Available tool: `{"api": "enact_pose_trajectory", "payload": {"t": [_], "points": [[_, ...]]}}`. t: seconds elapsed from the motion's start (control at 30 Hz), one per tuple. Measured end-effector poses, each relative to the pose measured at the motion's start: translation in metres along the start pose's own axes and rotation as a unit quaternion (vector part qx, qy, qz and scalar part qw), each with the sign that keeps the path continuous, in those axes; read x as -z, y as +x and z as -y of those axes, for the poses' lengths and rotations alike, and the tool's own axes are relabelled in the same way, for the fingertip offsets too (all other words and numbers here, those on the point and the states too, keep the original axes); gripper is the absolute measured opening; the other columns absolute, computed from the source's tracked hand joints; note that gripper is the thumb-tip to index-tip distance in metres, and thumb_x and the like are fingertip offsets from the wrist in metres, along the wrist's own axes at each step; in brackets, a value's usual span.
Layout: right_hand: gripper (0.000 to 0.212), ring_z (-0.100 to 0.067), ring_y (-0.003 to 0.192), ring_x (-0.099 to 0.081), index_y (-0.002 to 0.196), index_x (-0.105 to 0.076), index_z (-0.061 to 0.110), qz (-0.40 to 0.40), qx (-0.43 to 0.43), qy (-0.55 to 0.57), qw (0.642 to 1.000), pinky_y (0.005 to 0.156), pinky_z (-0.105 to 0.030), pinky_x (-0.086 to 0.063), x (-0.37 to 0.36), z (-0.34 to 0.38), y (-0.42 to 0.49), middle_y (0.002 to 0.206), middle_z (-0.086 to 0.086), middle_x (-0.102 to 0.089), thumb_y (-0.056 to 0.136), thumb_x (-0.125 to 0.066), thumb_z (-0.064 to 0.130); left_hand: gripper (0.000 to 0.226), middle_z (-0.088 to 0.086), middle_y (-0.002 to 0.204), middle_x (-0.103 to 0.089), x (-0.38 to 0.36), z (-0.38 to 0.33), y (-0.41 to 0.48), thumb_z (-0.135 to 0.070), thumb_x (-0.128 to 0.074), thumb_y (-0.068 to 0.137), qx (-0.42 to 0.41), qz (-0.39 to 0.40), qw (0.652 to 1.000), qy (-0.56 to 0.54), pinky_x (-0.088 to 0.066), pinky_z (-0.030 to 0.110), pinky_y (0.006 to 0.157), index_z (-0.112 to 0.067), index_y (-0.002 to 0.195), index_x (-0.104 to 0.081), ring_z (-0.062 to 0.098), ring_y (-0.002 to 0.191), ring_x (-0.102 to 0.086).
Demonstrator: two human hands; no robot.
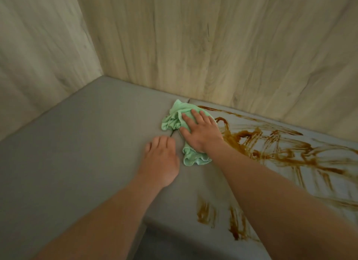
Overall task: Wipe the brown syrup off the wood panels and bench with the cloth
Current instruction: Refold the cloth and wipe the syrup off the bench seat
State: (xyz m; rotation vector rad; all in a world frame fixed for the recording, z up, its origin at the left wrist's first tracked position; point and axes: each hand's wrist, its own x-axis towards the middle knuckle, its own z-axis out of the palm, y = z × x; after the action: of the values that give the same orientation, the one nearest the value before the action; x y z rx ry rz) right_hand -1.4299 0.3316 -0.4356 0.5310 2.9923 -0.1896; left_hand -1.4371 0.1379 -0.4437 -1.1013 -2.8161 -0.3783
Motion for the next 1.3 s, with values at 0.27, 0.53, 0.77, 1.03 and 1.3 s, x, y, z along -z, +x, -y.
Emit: {"api": "enact_pose_trajectory", "payload": {"t": [0.27, 0.53, 0.77, 1.03, 1.3], "points": [[0.073, -0.024, 0.16, 0.002, 0.163, -0.02, 0.013, -0.051, 0.014, -0.006, 0.999, 0.13, -0.045, -0.002, 0.009, -0.009, 0.05, 0.174, -0.005, -0.005, 0.103, -0.025, 0.055, 0.053, -0.009, 0.149, -0.048, -0.022, 0.01, 0.001, -0.039, -0.026, 0.101, -0.035, -0.005, 0.999, 0.023, -0.028, 0.05, 0.12, -0.032, 0.15, -0.044, 0.019, 0.141, -0.039], [0.075, -0.029, 0.16, 0.0, 0.166, -0.007, 0.03, -0.053, -0.168, 0.029, 0.984, 0.129, -0.05, -0.003, 0.007, -0.07, 0.015, 0.174, -0.002, -0.001, 0.1, -0.012, 0.066, 0.052, -0.01, 0.146, -0.048, -0.02, 0.008, 0.001, -0.04, -0.03, 0.097, -0.016, 0.009, 0.999, 0.027, -0.029, 0.049, 0.119, -0.038, 0.147, -0.046, 0.019, 0.137, -0.042], [0.083, -0.045, 0.157, 0.004, 0.167, -0.003, 0.022, -0.06, -0.365, 0.05, 0.928, 0.127, -0.057, 0.001, 0.008, -0.105, -0.014, 0.173, -0.016, -0.001, 0.098, -0.016, 0.067, 0.052, -0.01, 0.145, -0.048, -0.025, 0.007, 0.004, -0.041, -0.031, 0.096, -0.007, -0.001, 1.0, 0.025, -0.03, 0.05, 0.118, -0.039, 0.146, -0.046, 0.021, 0.136, -0.042], [0.07, -0.03, 0.159, 0.013, 0.159, 0.003, 0.056, -0.003, -0.024, 0.0, 1.0, 0.128, -0.05, 0.006, -0.008, -0.055, -0.1, 0.174, 0.002, 0.008, 0.096, -0.016, 0.079, 0.059, -0.006, 0.153, -0.043, -0.016, 0.004, 0.007, -0.047, -0.025, 0.093, -0.004, 0.062, 0.997, 0.037, -0.025, 0.052, 0.12, -0.038, 0.149, -0.042, 0.025, 0.141, -0.037], [0.085, -0.027, 0.159, 0.011, 0.16, 0.007, 0.052, -0.003, -0.167, 0.005, 0.986, 0.128, -0.05, 0.002, -0.006, -0.107, -0.187, 0.174, 0.006, 0.007, 0.087, -0.011, 0.091, 0.051, 0.002, 0.165, -0.024, 0.028, -0.022, 0.035, -0.029, -0.028, 0.106, -0.009, 0.256, 0.956, 0.14, -0.022, 0.053, 0.123, -0.028, 0.157, -0.028, 0.027, 0.152, -0.022]]}}
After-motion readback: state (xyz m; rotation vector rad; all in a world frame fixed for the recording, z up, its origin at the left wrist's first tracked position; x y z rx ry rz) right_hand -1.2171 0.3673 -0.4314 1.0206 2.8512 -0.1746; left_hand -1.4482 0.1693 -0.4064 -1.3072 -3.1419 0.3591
